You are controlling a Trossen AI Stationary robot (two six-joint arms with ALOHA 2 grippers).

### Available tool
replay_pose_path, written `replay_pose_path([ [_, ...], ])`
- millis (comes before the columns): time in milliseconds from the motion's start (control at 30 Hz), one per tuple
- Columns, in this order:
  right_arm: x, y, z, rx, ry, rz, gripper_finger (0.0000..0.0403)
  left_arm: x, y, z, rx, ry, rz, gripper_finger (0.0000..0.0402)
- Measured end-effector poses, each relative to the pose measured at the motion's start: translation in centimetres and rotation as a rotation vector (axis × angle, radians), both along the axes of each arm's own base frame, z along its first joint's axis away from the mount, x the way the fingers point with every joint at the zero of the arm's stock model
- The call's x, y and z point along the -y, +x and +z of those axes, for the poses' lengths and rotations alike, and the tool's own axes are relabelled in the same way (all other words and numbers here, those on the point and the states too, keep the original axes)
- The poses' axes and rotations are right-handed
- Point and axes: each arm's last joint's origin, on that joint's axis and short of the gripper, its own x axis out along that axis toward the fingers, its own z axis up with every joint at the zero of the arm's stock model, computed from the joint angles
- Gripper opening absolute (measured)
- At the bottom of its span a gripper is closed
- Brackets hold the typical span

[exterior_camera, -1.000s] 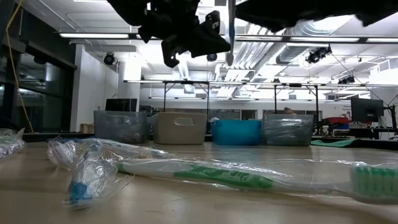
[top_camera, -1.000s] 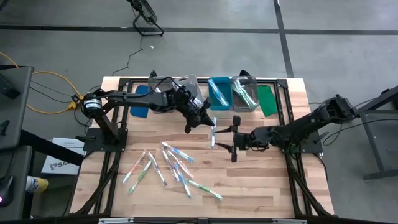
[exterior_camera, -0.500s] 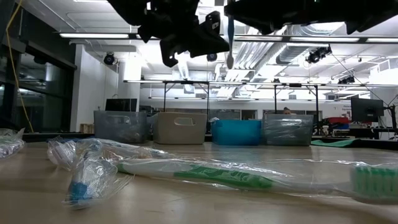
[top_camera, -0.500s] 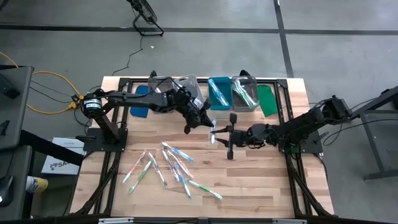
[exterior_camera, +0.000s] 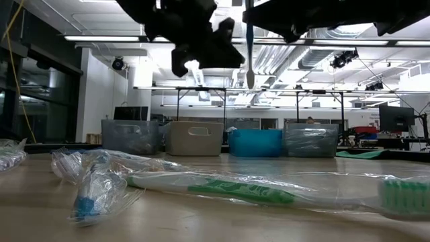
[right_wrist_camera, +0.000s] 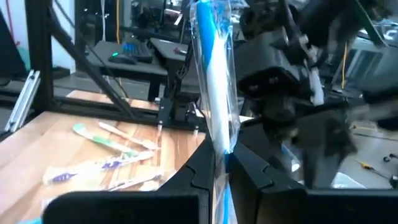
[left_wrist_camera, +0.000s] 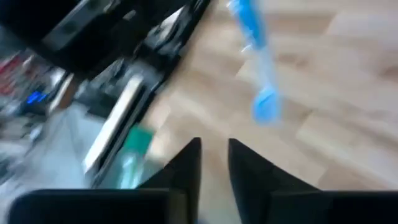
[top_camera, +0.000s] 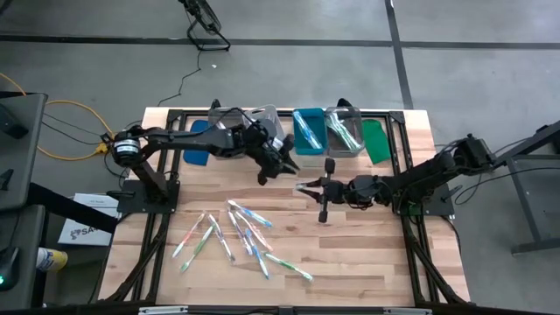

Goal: Pick & Place Toothbrushes
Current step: Put the blue toothbrush into the blue bin

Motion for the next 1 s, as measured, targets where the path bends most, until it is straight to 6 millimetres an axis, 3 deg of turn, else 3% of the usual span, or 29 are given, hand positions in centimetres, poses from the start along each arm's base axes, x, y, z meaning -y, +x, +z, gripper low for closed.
replay_pose_path([
  [167,0.4,-0.4,0.2,-0.03,0.03,-0.109,0.002,0.0,-2.3,1.8,-0.079,0.097,0.175,0.0123],
  [300,1.5,-0.3,2.1,-0.134,0.04,-0.219,0.002,0.4,-4.7,3.4,-0.149,0.082,0.265,0.0124],
  [400,3.1,0.4,4.3,-0.226,0.092,-0.278,0.002,0.6,-6.0,3.5,-0.168,0.065,0.283,0.0112],
  [667,9.1,0.6,8.7,-0.364,0.276,-0.391,0.002,1.3,-8.8,2.3,-0.003,0.061,0.302,0.0066],
  [1000,16.1,-0.9,11.0,-0.331,0.441,-0.434,0.0021,1.8,-10.9,-0.7,0.21,0.008,0.334,0.0033],
])
